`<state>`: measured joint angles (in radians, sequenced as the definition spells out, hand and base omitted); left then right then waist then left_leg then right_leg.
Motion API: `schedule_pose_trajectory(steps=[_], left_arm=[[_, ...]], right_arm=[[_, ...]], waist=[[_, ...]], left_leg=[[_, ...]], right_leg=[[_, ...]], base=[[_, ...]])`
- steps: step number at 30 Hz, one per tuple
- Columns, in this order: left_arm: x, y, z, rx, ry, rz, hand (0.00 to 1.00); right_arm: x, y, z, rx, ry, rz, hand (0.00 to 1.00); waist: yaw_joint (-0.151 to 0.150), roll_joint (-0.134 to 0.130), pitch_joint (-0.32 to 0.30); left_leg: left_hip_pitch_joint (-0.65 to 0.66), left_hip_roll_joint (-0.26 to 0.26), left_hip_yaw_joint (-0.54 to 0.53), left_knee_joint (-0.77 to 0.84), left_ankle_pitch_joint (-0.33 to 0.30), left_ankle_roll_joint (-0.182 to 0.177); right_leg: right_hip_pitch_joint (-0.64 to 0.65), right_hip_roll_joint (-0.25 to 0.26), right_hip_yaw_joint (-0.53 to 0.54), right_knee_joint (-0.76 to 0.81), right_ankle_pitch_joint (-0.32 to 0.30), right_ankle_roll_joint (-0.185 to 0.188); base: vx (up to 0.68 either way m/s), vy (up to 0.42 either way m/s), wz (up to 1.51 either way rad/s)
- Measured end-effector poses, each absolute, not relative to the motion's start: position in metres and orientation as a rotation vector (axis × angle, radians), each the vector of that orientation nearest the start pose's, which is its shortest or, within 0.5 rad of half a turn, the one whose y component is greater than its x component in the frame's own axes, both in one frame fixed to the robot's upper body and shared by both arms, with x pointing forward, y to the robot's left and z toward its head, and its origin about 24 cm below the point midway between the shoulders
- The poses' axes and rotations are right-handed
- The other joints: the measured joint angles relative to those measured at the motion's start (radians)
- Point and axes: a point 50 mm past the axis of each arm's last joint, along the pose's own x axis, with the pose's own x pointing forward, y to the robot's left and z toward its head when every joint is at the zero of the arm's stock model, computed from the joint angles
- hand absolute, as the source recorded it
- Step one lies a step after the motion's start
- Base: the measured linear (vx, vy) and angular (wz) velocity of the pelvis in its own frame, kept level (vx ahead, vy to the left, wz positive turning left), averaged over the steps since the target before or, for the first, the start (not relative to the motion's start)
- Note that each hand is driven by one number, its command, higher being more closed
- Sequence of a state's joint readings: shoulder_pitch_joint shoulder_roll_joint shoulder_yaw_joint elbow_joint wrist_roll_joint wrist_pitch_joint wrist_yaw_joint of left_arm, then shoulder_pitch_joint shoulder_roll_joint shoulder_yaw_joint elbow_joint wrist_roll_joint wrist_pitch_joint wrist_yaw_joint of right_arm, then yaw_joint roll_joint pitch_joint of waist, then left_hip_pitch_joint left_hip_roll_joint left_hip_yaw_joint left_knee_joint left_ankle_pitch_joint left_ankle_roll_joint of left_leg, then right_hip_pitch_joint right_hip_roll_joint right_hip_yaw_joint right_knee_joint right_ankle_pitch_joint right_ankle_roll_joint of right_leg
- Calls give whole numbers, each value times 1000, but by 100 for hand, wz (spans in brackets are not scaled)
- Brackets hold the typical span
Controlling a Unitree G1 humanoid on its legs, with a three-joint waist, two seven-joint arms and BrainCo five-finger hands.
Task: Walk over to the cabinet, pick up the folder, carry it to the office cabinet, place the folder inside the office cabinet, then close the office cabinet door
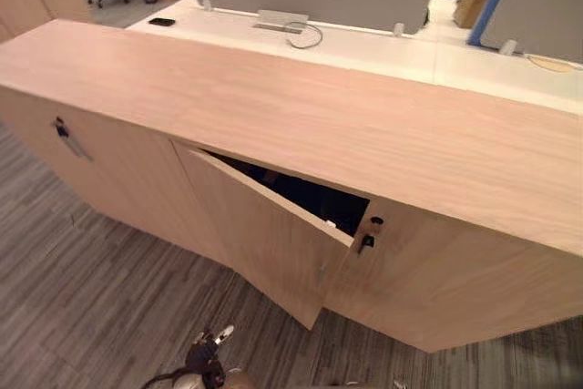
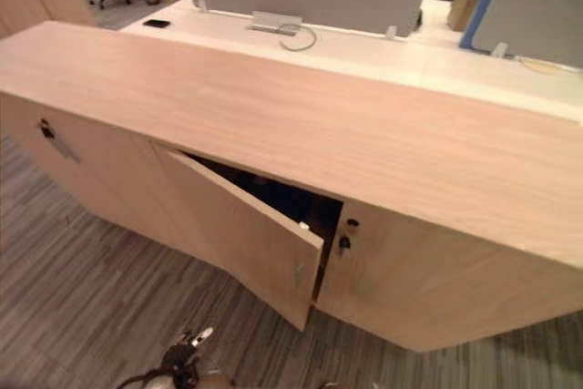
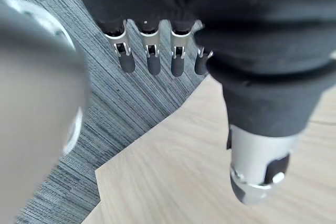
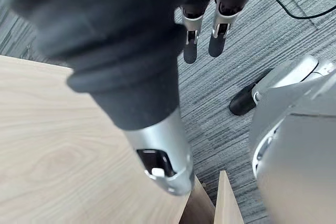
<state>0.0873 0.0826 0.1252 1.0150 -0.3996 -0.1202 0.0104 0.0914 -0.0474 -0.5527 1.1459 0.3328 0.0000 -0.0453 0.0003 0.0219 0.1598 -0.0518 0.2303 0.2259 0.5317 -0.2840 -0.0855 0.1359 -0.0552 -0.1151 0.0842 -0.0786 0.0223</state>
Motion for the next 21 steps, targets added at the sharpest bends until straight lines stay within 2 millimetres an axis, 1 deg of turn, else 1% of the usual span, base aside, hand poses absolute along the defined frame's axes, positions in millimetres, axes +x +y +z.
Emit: schedule_pose_trajectory(steps=[1, 2, 3, 4, 5, 7, 9, 13, 18, 21], left_arm=[[97, 207, -155, -346, 941, 452, 0], [93, 210, -157, -359, 954, 475, 0], [88, 212, -158, -369, 963, 493, 0], [84, 215, -159, -377, 969, 516, 0], [82, 215, -160, -383, 977, 522, 0], [68, 218, -162, -364, 1016, 536, 0], [58, 219, -165, -344, 1063, 539, 0], [50, 221, -167, -348, 1085, 573, 0], [48, 222, -167, -320, 1102, 586, 0], [48, 220, -167, -312, 1103, 587, 0]], right_arm=[[53, -225, -168, 525, 1102, -783, 0], [54, -222, -169, 529, 1110, -773, 0], [52, -219, -170, 532, 1123, -763, 0], [47, -217, -171, 530, 1142, -760, 0], [45, -217, -171, 530, 1145, -764, 0], [37, -217, -172, 544, 1156, -792, 0], [36, -214, -173, 558, 1159, -795, 0], [34, -212, -174, 570, 1172, -795, 0], [39, -211, -174, 582, 1169, -793, 0], [37, -207, -175, 656, 1156, -852, 0]], waist=[[4, 9, -5], [7, 10, -8], [5, -4, -17], [0, -23, -24], [0, -25, -26], [-2, -30, -65], [-10, -27, -74], [-6, -30, -90], [-6, -35, -92], [-5, -35, -92]], left_leg=[[24, -53, -127, -146, 30, -10], [38, -75, -118, -166, 63, -2], [43, -89, -109, -192, 71, 7], [65, -120, -87, -240, 90, 22], [75, -133, -76, -264, 101, 28], [114, -180, -44, -373, 145, 47], [141, -199, -34, -430, 175, 56], [152, -204, -24, -458, 184, 59], [180, -203, -14, -478, 184, 59], [184, -204, -5, -489, 184, 60]], right_leg=[[-13, -2, 37, 3, 5, 20], [-11, -9, 59, -9, 8, 41], [-14, -23, 63, -18, 17, 50], [-16, -55, 67, -29, 22, 56], [-17, -68, 69, -32, 25, 54], [-40, -105, 97, -46, 35, 66], [-46, -114, 101, -54, 40, 72], [-46, -112, 104, -75, 44, 75], [-32, -108, 101, -82, 45, 73], [-31, -108, 99, -96, 54, 61]], base=[[-56, 203, -81], [-42, 245, -66], [1, 160, -33], [18, 162, -17], [2, 148, -25], [24, 182, -31], [65, 89, -17], [71, 21, -7], [59, -6, -8], [11, 4, -7]])
